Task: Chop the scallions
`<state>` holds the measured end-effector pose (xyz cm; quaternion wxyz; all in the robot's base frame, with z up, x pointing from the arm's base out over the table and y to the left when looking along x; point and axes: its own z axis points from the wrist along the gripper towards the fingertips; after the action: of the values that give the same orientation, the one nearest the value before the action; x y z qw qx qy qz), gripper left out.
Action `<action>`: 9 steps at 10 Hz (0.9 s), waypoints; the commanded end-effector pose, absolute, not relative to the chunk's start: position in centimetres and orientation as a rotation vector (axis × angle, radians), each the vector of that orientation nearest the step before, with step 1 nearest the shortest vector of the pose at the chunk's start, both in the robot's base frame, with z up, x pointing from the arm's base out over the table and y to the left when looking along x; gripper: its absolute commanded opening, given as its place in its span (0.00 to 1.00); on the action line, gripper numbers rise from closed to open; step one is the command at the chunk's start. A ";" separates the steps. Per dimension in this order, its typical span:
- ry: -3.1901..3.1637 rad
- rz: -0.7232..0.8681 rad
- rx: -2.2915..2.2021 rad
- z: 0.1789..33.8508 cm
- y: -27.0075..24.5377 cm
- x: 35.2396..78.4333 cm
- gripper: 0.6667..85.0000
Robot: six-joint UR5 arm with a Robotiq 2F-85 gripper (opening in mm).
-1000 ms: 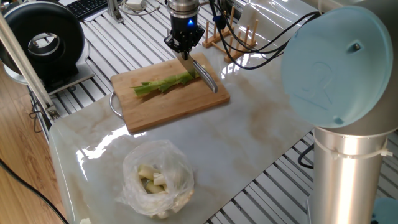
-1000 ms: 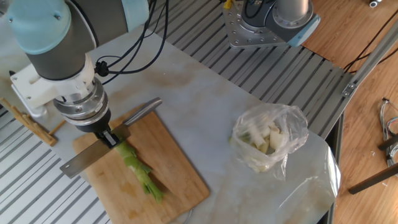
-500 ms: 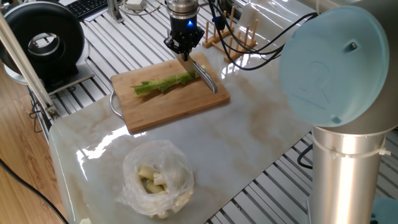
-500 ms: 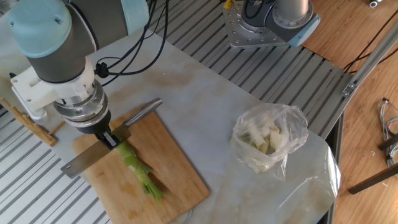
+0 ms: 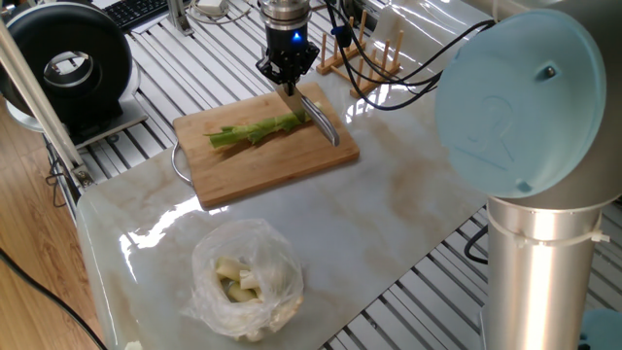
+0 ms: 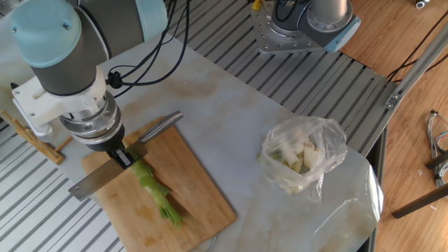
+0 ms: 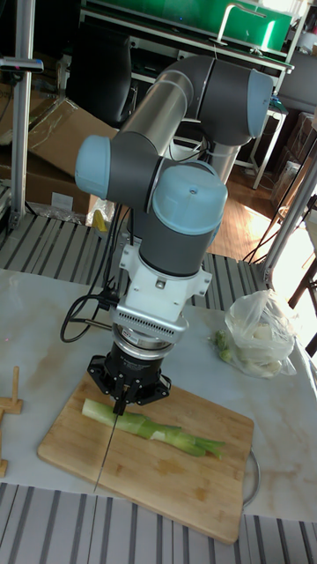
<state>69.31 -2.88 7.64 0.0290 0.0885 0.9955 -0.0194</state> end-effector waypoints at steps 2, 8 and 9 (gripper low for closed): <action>3.063 -0.044 0.281 7.6 -2.7 69.6 0.00; 3.038 -0.056 0.273 7.2 -2.6 69.8 0.00; 3.035 -0.058 0.272 7.2 -2.6 69.8 0.00</action>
<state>69.69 -2.78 7.23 0.0425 0.0865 0.9951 -0.0233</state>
